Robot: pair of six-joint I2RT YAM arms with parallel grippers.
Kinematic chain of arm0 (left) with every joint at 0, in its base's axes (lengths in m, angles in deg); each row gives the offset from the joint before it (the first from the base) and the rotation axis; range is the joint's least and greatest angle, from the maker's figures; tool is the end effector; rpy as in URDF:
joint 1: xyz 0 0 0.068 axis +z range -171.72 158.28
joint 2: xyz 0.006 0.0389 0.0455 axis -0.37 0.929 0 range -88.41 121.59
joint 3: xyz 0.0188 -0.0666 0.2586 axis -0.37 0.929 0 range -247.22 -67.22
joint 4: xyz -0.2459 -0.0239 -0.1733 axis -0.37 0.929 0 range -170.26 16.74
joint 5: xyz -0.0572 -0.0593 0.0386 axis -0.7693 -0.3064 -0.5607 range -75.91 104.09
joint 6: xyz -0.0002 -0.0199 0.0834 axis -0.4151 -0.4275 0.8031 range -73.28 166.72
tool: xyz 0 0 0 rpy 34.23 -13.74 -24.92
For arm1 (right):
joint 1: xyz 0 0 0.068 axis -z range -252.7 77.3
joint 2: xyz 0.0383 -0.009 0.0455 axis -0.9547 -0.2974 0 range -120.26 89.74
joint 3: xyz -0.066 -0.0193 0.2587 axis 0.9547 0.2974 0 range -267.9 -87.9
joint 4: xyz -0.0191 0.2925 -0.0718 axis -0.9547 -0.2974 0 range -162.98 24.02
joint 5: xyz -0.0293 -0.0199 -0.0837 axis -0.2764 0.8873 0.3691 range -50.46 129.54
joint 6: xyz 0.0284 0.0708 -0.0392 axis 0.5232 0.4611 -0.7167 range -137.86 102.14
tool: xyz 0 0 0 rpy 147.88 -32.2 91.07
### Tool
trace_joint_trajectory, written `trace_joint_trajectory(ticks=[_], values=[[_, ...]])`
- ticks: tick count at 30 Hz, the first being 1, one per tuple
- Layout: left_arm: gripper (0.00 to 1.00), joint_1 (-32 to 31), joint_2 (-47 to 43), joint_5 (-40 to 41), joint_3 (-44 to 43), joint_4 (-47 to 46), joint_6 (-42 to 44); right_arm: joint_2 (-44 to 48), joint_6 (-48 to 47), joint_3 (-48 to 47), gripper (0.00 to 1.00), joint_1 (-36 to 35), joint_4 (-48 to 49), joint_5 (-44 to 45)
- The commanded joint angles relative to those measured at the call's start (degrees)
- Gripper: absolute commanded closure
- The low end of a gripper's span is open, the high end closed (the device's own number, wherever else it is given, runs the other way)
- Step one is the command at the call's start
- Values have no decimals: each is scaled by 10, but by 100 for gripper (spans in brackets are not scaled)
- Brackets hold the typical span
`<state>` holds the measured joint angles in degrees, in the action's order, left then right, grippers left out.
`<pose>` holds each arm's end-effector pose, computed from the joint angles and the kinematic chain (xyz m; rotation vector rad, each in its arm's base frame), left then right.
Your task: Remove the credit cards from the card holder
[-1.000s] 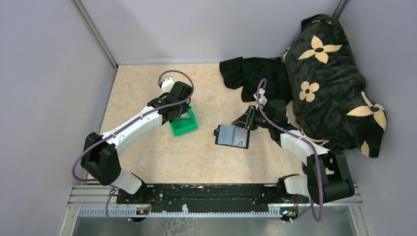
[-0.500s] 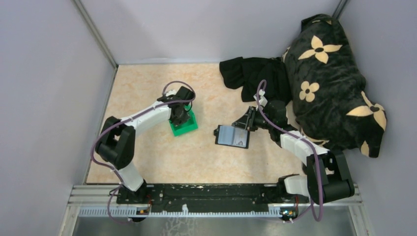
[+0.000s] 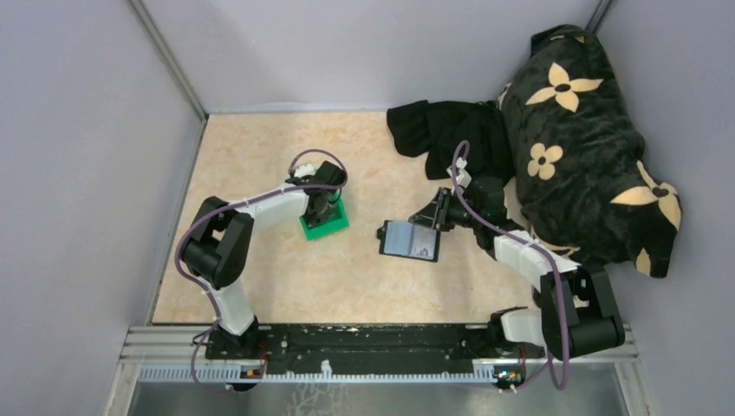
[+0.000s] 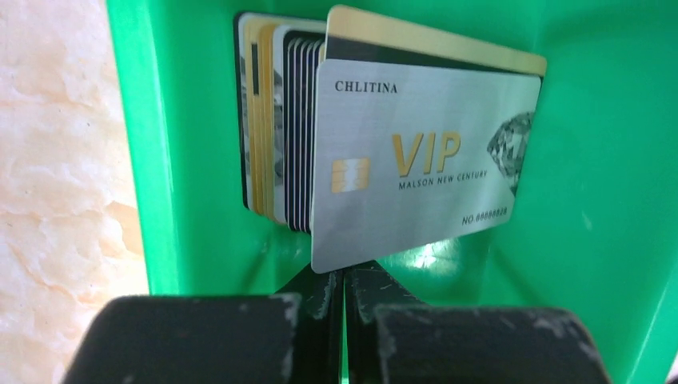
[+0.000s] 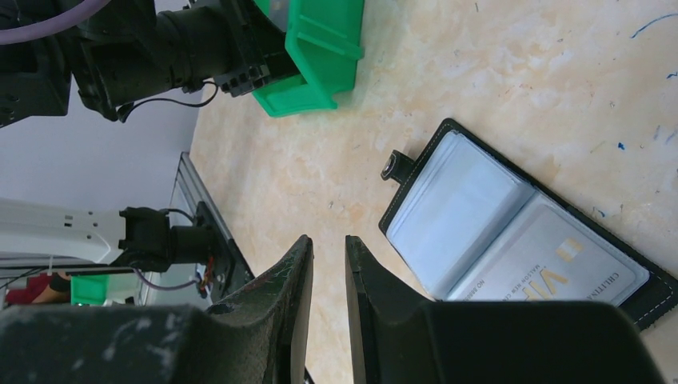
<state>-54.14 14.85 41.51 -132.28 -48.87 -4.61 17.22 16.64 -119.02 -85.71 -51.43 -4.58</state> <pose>0.3492 -0.1807 0.1022 -0.5313 2.5055 0.1574 0.2922 0.1216 0.1571 -0.1212 2.1404 1.2867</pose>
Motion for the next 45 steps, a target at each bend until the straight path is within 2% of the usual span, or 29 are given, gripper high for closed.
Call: trace_joint_trajectory(ticks=[1, 8, 19, 26, 28, 31, 32, 33, 34, 40, 45], values=[[100, 2, 22, 60, 2, -27, 12, -2, -9, -9, 78, -2, 23, -10], [100, 4, 30, 69, 6, -64, 29, -9, -4, -9, 78, -2, 33, -17], [100, 18, 56, 67, -14, -74, 41, -14, -5, -8, 78, -2, 34, -18], [100, 22, 39, 64, -11, -81, 44, -15, -6, -8, 78, -2, 33, -19], [87, 22, 21, 56, 1, -93, 47, -15, -7, -8, 78, -3, 34, -19], [55, 21, -24, 38, 25, -107, 46, -15, -9, -10, 78, -2, 32, -17], [39, 20, -43, 33, 33, -100, 43, -15, -11, -10, 78, -2, 26, -15], [16, 19, -65, 33, 37, -95, 38, -15, -19, -13, 77, -2, 13, -11], [3, 17, -87, 29, 42, -89, 35, -13, -31, -17, 76, -3, -5, -2], [1, -11, -194, 31, 68, -76, 30, 2, -71, -27, 74, -2, -70, 73], [1, -17, -194, 32, 75, -74, 39, -2, -62, -25, 73, -3, -62, 61]])
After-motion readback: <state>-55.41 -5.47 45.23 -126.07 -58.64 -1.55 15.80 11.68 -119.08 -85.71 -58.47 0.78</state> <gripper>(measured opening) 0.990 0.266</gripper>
